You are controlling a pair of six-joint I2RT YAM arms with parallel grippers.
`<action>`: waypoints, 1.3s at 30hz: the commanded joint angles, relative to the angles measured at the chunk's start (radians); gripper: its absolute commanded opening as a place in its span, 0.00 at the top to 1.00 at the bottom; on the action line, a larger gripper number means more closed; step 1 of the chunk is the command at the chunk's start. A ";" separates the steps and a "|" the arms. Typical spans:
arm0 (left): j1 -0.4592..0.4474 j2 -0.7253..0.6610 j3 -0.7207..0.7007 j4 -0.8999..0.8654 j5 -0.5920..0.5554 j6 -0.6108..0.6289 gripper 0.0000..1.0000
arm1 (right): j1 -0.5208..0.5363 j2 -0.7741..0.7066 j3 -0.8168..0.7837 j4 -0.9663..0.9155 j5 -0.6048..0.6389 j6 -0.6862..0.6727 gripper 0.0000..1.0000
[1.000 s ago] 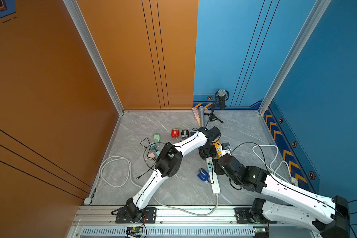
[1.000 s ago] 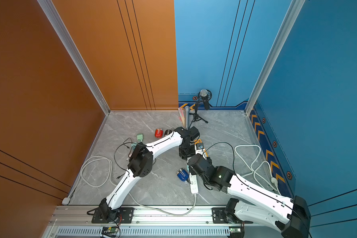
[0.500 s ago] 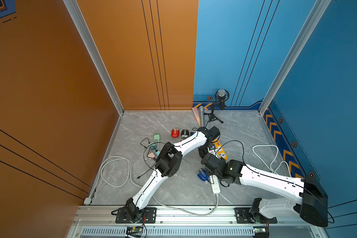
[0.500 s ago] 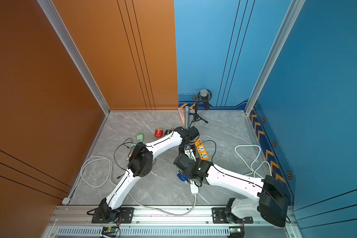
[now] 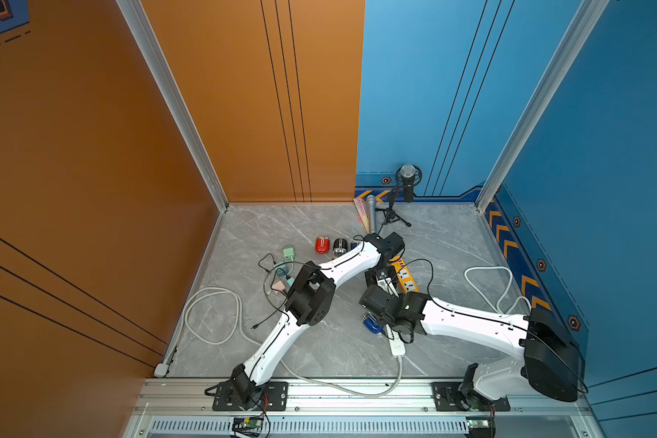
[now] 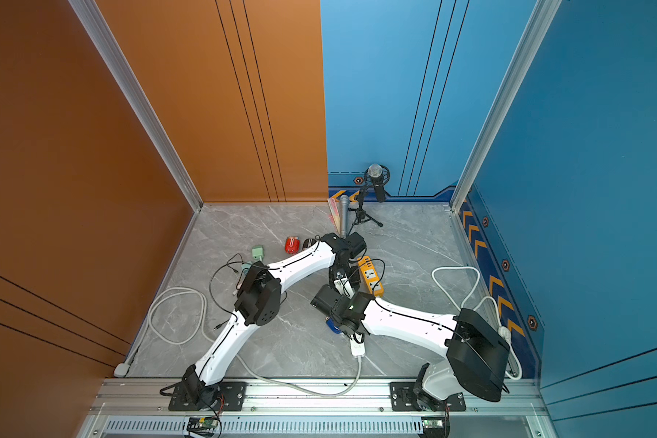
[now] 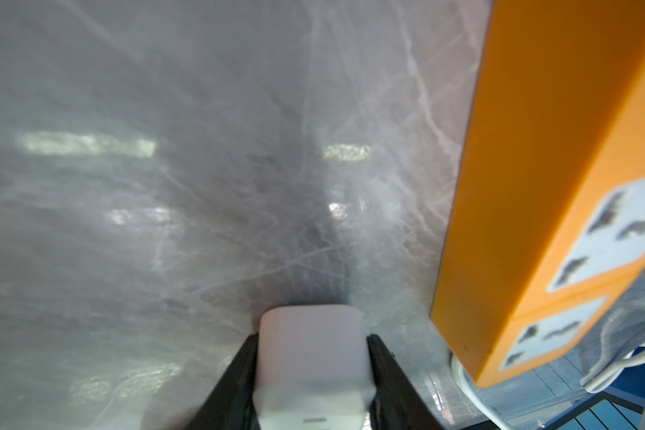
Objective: Unplug the electric shaver
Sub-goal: Remove the plug from the socket.
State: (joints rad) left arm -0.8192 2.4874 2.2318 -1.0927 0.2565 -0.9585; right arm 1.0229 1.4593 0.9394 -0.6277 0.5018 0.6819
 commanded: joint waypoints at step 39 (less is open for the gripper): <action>0.015 0.024 -0.039 -0.055 -0.019 0.011 0.61 | -0.012 0.064 0.034 0.040 -0.005 0.002 0.84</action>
State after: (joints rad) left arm -0.8097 2.4851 2.2253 -1.0931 0.2707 -0.9592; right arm 1.0138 1.5742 0.9325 -0.5827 0.4767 0.6994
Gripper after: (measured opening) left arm 0.447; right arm 0.303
